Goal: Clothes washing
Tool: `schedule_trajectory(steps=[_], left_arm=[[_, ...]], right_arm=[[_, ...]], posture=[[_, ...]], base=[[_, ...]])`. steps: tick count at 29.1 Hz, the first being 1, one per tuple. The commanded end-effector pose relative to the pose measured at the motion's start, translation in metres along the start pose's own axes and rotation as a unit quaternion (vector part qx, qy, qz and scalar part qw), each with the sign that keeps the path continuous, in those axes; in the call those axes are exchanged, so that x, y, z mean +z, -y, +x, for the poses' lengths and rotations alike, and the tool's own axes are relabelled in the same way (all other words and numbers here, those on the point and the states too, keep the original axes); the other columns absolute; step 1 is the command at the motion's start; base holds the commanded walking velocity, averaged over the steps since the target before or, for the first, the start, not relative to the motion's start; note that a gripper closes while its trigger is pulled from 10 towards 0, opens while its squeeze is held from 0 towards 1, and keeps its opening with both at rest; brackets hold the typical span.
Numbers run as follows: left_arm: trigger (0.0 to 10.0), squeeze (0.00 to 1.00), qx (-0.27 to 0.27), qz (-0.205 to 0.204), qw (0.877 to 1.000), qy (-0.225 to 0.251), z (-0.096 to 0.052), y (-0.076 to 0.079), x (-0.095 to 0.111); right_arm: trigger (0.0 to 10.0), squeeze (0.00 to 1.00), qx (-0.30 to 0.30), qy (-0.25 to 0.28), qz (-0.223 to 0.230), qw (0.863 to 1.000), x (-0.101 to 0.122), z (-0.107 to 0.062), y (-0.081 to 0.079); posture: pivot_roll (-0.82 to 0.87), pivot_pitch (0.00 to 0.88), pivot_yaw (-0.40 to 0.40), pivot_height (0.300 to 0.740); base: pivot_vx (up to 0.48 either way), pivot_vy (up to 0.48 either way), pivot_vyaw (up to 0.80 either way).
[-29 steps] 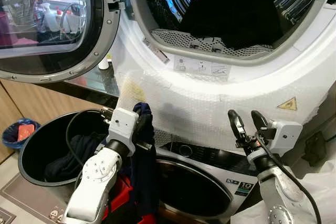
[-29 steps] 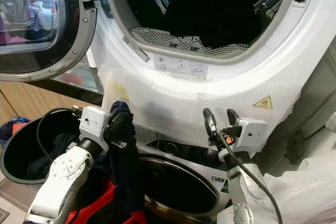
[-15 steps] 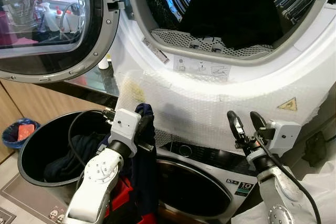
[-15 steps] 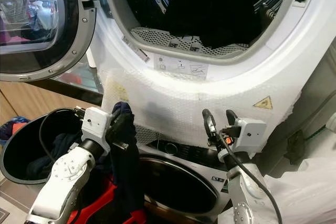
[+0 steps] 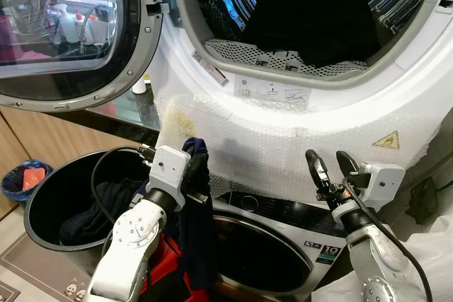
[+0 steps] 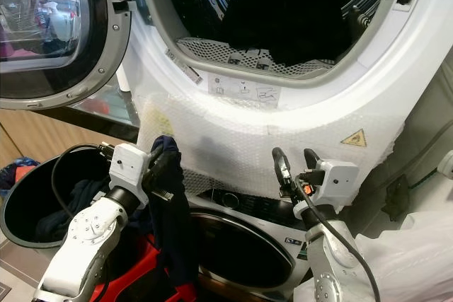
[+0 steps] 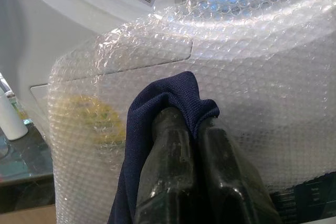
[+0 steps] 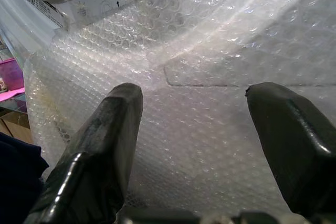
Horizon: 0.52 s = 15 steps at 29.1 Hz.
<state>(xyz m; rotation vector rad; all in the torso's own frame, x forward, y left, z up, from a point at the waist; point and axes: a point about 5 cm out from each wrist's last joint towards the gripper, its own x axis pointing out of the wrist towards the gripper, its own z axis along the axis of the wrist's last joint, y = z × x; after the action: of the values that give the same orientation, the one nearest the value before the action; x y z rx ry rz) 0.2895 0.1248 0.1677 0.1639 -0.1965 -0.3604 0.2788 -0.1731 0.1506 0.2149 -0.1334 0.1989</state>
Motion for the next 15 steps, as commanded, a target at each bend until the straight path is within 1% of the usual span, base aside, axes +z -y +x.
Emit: schedule_trajectory(steps=[1,10,11,13,15], left_arm=[[10.0,0.0,-0.006,0.012,1.0,0.008,0.0,0.001,0.006],[10.0,0.0,-0.008,0.013,1.0,0.009,0.0,0.002,0.007],[10.0,0.0,-0.024,0.02,0.999,0.016,0.002,0.002,0.01],[10.0,0.0,-0.036,0.025,0.999,0.023,0.004,0.003,0.014],[10.0,0.0,-0.055,0.028,0.997,0.035,0.012,0.003,0.022]], right_arm=[[10.0,0.0,0.006,0.005,-0.001,1.0,0.003,-0.001,-0.002],[10.0,0.0,0.005,0.005,-0.004,1.0,0.003,-0.001,-0.002],[10.0,0.0,0.01,0.005,-0.008,1.0,0.004,-0.002,0.0],[10.0,0.0,0.011,0.005,-0.009,1.0,0.006,-0.001,0.002],[10.0,0.0,0.02,0.003,-0.021,1.0,0.008,-0.001,0.006]], posture=[[-0.01,0.0,-0.023,0.74],[-0.01,0.0,-0.024,0.74],[0.0,0.003,-0.024,0.74],[0.01,0.008,-0.03,0.74],[0.01,0.011,-0.025,0.74]], base=[[0.0,0.0,0.0],[0.0,0.0,0.0],[0.0,0.0,0.0],[0.0,0.0,0.0],[0.0,0.0,0.0]])
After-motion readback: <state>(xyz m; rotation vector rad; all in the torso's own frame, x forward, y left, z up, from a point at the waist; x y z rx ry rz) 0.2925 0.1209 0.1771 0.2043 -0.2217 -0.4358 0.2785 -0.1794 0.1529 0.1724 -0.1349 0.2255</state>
